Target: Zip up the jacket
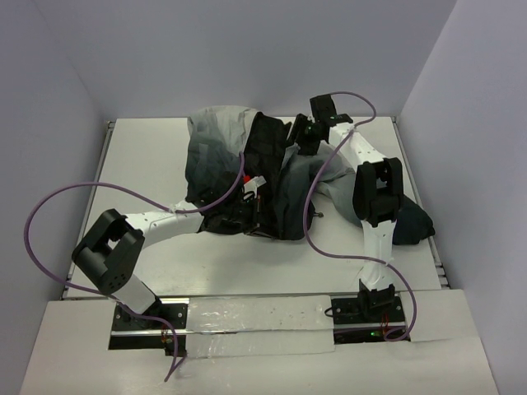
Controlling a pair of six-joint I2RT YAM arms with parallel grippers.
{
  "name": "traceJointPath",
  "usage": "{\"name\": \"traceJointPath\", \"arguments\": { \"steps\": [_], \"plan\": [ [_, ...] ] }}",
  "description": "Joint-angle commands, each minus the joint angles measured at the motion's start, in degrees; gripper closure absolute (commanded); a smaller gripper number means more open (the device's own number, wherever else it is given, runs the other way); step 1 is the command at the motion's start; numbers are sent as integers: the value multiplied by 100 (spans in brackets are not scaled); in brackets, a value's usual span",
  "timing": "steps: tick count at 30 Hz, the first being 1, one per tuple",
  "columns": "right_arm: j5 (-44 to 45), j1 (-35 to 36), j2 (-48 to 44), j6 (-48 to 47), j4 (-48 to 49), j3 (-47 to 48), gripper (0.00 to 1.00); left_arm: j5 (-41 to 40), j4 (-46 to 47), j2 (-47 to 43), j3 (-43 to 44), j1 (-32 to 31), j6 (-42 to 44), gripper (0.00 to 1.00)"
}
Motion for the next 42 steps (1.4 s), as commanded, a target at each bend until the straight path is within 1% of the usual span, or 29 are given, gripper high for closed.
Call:
{"name": "traceJointPath", "arguments": {
  "steps": [1, 3, 5, 6, 8, 9, 10, 11, 14, 17, 21, 24, 25, 29, 31, 33, 35, 37, 38, 39, 40, 41, 42],
  "plan": [
    [-103, -48, -148, 62, 288, -218, 34, -3, 52, -165, 236, -37, 49, 100],
    [-224, -48, -112, 158, 411, -291, 34, -10, 35, -188, 248, -37, 61, 100],
    [-350, -45, -55, 205, 476, -277, 39, -21, 17, -205, 250, -37, 75, 100],
    [-421, -48, -58, 234, 531, -294, 45, -30, 9, -205, 262, -37, 84, 100],
    [-437, -56, -131, 292, 752, -413, 72, -32, 6, -203, 265, -44, 87, 100],
    [-396, -54, -148, 309, 779, -434, 84, -34, 6, -194, 262, -38, 85, 100],
    [-307, -55, -214, 327, 798, -438, 95, -16, 8, -183, 265, -37, 73, 100],
    [-161, -86, -280, 341, 798, -428, 100, -2, 13, -170, 261, -37, 64, 100],
    [67, -283, -435, 385, 839, -380, 100, -7, 6, -198, 296, -44, 108, 100],
    [-20, -588, -685, 479, 1043, -349, 100, -63, -315, -251, 384, -38, 226, 100],
    [-573, -1071, -1060, 594, 1659, -439, 100, -215, -617, -331, 519, 10, 420, 100],
    [-1287, -1299, -1152, 612, 2025, -360, 100, -321, -771, -418, 570, 142, 493, 100],
    [-1575, -1429, -1125, 608, 2069, -227, 100, -344, -813, -461, 582, 224, 515, 100],
    [-2255, -1670, -805, 534, 2013, 332, 100, -459, -1011, -658, 697, 656, 664, 100],
    [-2368, -1706, -714, 508, 1969, 485, 100, -444, -1064, -798, 739, 868, 751, 100],
    [-2373, -1726, -596, 514, 1983, 533, 100, -434, -1110, -837, 882, 910, 813, 100],
    [-2472, -1703, -405, 588, 2049, 614, 100, -248, -878, -774, 988, 877, 692, 100],
    [-2496, -1651, -150, 624, 2029, 783, 100, 80, -477, -495, 1224, 714, 425, 100],
    [-2395, -1604, -35, 564, 1933, 885, 100, 102, -447, -321, 1409, 592, 378, 100],
    [-2213, -1560, 84, 488, 1724, 1032, 99, 92, -443, -139, 1588, 471, 344, 100],
    [-1969, -1534, 181, 431, 1362, 1233, 95, 61, -443, 15, 1707, 383, 322, 100],
    [-1703, -1516, 260, 373, 1021, 1396, 87, 33, -430, 136, 1809, 323, 292, 100],
    [-1394, -1516, 305, 312, 719, 1487, 68, 9, -394, 194, 1879, 318, 248, 100]
  ]
}}
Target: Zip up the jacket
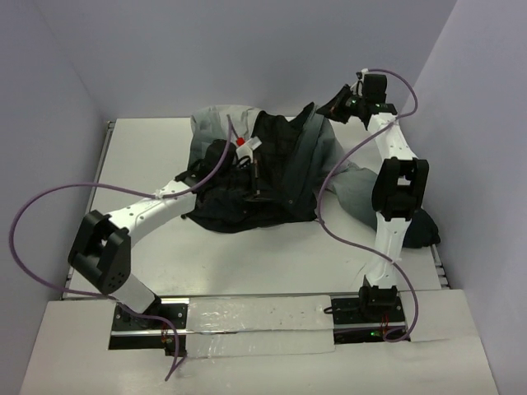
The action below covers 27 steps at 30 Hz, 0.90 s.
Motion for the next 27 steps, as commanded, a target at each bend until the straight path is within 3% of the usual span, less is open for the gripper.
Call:
{"name": "traceJointPath", "arguments": {
  "steps": [1, 2, 4, 8, 12, 15, 17, 22, 27],
  "plan": [
    [1258, 36, 291, -317, -902, 760, 49, 256, 190, 466, 591, -277, -229, 100],
    [1644, 36, 162, -401, -974, 661, 32, 178, 160, 468, 637, -269, -236, 100],
    [2028, 27, -328, -499, -983, 215, 21, 50, 91, 471, 685, -261, -178, 100],
    [2693, 35, -1588, -655, -892, -780, 21, -75, -131, 490, 673, -261, -151, 100],
    [2567, 135, -3161, -560, -464, -1984, 28, -184, -172, 444, 544, -262, -209, 100],
    [2407, 856, -4399, -358, 198, -3800, 38, -401, -274, 322, 480, -261, -168, 100],
    [2276, 1274, -5102, -64, 412, -4417, 42, -467, -323, 267, 411, -269, -175, 100],
    [2279, 2503, -5871, 474, 733, -5751, 38, -552, -350, 144, 353, -265, -155, 100],
    [2485, 2948, -6467, 1025, 917, -6550, 31, -617, -457, 75, 311, -270, -57, 100]
  ]
}}
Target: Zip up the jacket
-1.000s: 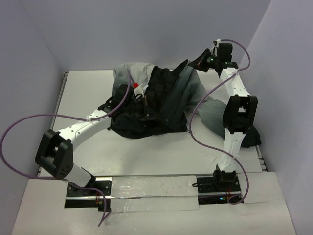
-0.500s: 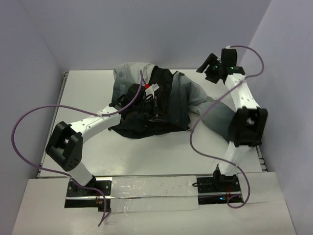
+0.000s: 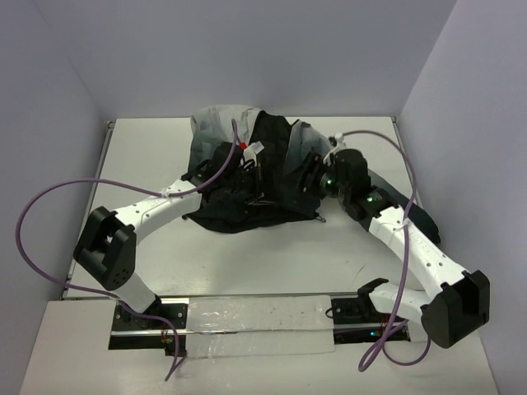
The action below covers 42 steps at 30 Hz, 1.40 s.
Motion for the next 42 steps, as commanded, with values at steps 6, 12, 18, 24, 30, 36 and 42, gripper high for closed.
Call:
{"name": "traceJointPath", "arguments": {
  "steps": [6, 12, 18, 24, 30, 36, 42],
  "plan": [
    [258, 251, -495, 1039, 575, -922, 27, -91, 14, -317, -58, -1, 98, 100],
    [344, 242, -417, 1128, 663, -952, 24, -5, 80, -346, -67, -1, 107, 100],
    [298, 237, -233, 1371, 999, -1092, 21, 176, 226, -348, -98, -1, 75, 100],
    [173, 216, 98, 1604, 1454, -1207, 21, 231, 251, -391, -102, -1, 115, 100],
    [243, 202, 198, 1727, 1582, -1314, 20, 263, 282, -457, -156, -4, 133, 100],
    [-31, 163, 379, 2017, 2280, -1560, 24, 363, 348, -487, -190, -1, 159, 100],
    [-242, 159, 407, 2172, 2608, -1593, 39, 367, 348, -492, -220, -4, 177, 100]
  ]
}}
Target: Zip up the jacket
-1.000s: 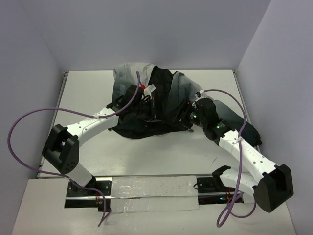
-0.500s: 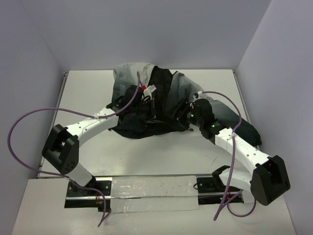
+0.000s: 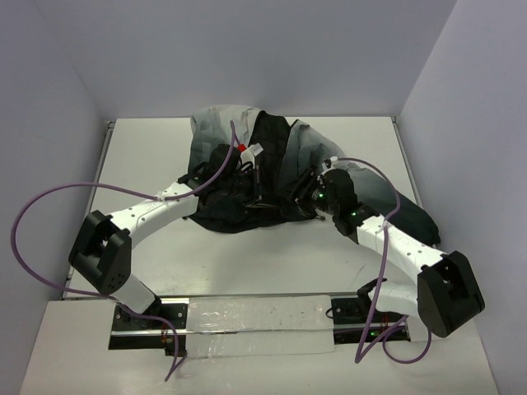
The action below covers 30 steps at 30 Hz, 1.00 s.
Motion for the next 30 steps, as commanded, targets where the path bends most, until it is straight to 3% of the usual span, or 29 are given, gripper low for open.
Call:
{"name": "traceJointPath", "arguments": {
  "steps": [1, 7, 13, 17, 20, 22, 24, 26, 28, 30],
  "plan": [
    [-177, -31, -40, 181, 609, -16, 41, 188, 296, -257, -22, -6, 95, 100],
    [-213, -26, -125, 278, 776, -126, 48, 229, 358, -238, -36, -5, 72, 100],
    [-101, -26, -222, 271, 728, -159, 75, 184, 266, -240, -21, -1, 147, 100],
    [-7, -26, -340, 190, 560, -132, 84, 157, 266, -214, -36, -4, 174, 100],
    [48, -26, -419, 120, 485, -104, 97, 106, 187, -188, -19, -1, 227, 100],
    [72, -26, -453, 79, 430, -89, 100, 23, -22, -124, 123, -9, 393, 87],
    [98, -26, -464, 59, 403, -90, 100, -126, -228, -97, 213, -8, 490, 68],
    [108, -34, -438, -1, 384, -97, 100, -269, -443, -146, 289, -9, 655, 24],
    [100, -43, -420, -37, 384, -132, 100, -323, -559, -242, 324, -1, 830, 7],
    [56, -52, -394, -105, 400, -158, 100, -392, -785, -320, 393, -1, 953, 4]
  ]
}}
